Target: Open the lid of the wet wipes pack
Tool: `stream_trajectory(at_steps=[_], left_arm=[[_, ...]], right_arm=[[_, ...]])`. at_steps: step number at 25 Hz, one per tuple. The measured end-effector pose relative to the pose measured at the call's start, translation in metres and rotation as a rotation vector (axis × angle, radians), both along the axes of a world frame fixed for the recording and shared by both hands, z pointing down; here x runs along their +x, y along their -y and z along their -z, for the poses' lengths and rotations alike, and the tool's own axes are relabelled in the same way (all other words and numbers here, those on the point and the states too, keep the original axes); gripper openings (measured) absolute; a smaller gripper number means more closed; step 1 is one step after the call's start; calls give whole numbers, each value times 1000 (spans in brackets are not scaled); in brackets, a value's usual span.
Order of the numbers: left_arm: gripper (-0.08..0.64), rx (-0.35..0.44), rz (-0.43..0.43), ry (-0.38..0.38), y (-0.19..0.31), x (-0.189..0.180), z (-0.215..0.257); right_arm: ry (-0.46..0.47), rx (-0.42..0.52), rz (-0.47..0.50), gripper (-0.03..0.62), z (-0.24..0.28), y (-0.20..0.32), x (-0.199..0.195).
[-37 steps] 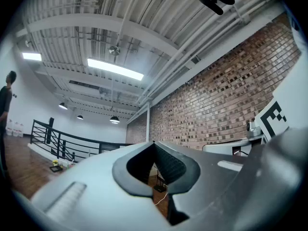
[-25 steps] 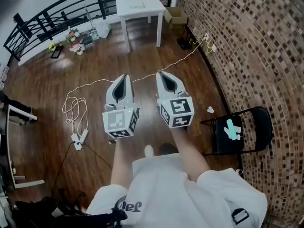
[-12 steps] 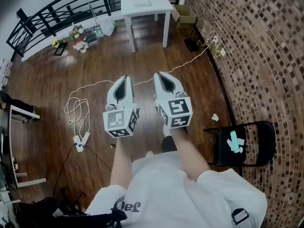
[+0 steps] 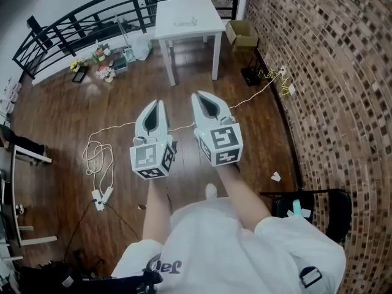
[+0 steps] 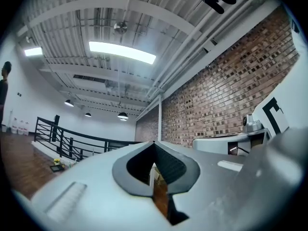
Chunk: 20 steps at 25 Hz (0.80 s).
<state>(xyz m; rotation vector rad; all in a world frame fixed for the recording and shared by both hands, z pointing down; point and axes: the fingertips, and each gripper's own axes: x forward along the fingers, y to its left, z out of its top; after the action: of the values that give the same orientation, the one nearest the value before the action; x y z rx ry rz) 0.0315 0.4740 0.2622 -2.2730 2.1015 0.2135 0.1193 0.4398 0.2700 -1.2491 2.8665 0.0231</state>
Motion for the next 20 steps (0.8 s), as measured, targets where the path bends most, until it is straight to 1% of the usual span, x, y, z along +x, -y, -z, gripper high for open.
stream_trajectory(at_steps=[6,10,13,15,17,20], left_arm=[[15,-18,30,18,44,11,-10],[15,-63,37,28,65,13,-32],[15,-92,35,22,87,3,-47],[15,-102,37,-4,108,-9,-57],[15,-108,37,-23,138,-20,-66],[15,-109,9,-18,194,-24,-67]], right_arm=[[10,-32,29,-12,-16,49,12],[-2,-76,43,-12,-40,74,12],[-9,-109,42,-12,-56,96,1],[-32,-123,50,-12,-67,110,-11],[-52,-125,62,-12,-75,130,-24],[-62,-129,52,-12,-77,181,-38]])
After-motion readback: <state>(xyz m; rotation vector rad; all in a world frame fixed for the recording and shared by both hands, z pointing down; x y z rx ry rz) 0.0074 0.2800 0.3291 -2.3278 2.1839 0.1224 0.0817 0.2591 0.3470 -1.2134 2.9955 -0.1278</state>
